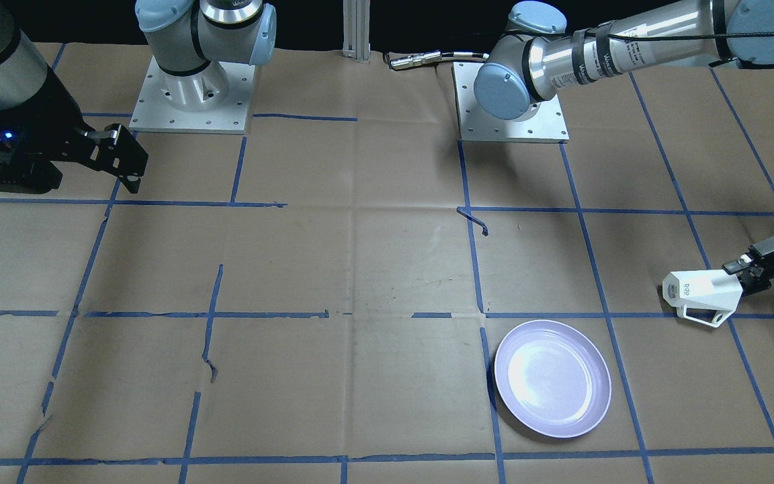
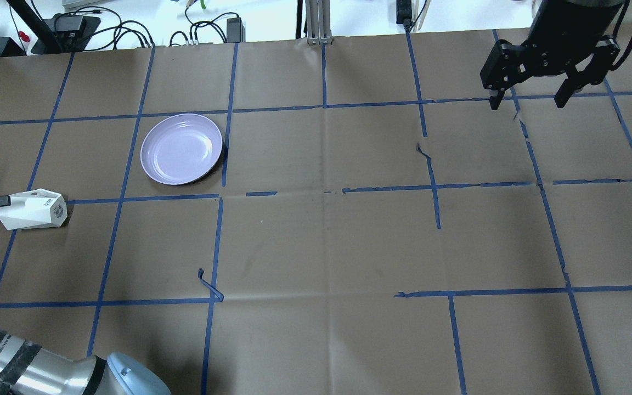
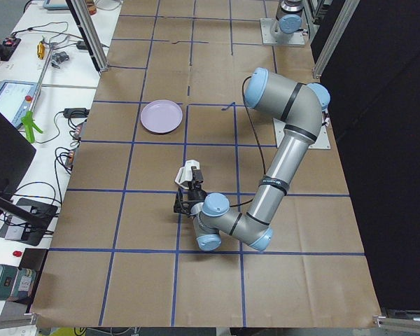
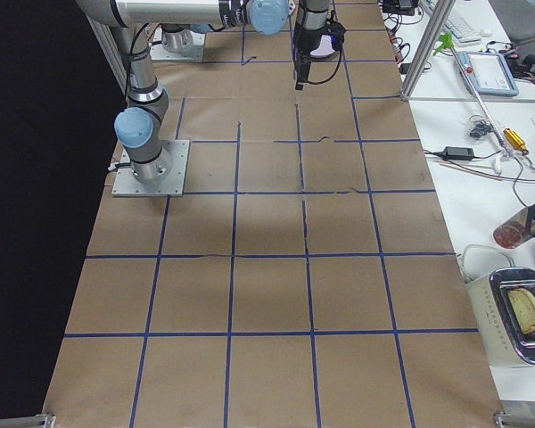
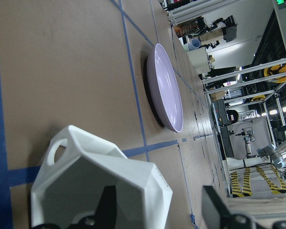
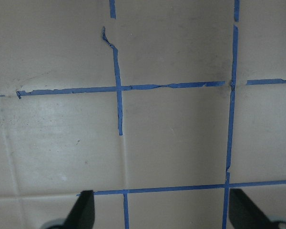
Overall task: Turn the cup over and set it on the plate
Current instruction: 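Lift the mug with the left gripper and rotate it upright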
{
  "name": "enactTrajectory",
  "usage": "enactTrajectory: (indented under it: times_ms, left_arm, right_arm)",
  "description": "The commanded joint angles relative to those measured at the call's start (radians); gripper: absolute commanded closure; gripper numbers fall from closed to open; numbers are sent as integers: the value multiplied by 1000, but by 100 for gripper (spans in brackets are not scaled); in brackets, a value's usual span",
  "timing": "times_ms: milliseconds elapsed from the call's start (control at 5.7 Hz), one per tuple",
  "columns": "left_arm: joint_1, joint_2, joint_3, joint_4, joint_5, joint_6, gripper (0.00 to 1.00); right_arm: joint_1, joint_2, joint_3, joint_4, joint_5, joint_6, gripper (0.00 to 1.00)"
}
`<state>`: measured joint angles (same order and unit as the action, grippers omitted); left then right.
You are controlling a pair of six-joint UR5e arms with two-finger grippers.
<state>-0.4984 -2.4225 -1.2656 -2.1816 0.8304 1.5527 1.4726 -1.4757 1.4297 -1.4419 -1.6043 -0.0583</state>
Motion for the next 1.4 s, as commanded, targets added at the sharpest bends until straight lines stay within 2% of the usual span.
enactTrajectory:
  times_ms: [0, 351, 877, 1053, 1228]
  left_arm:
    - [0, 2, 0, -3, -36, -3, 100]
    - [0, 32, 2, -87, -103, -55, 100]
    - [-3, 276, 2, -98, -105, -355, 100]
    - [-28, 360, 0, -84, -105, -469, 100]
    - [-111, 450, -4, -8, -94, -584, 100]
  right_arm:
    - [0, 0, 0, 0, 0, 0, 0]
    - [0, 0, 0, 0, 0, 0, 0]
    - [0, 0, 0, 0, 0, 0, 0]
    - [0, 0, 0, 0, 0, 0, 0]
    - [0, 0, 0, 0, 0, 0, 0]
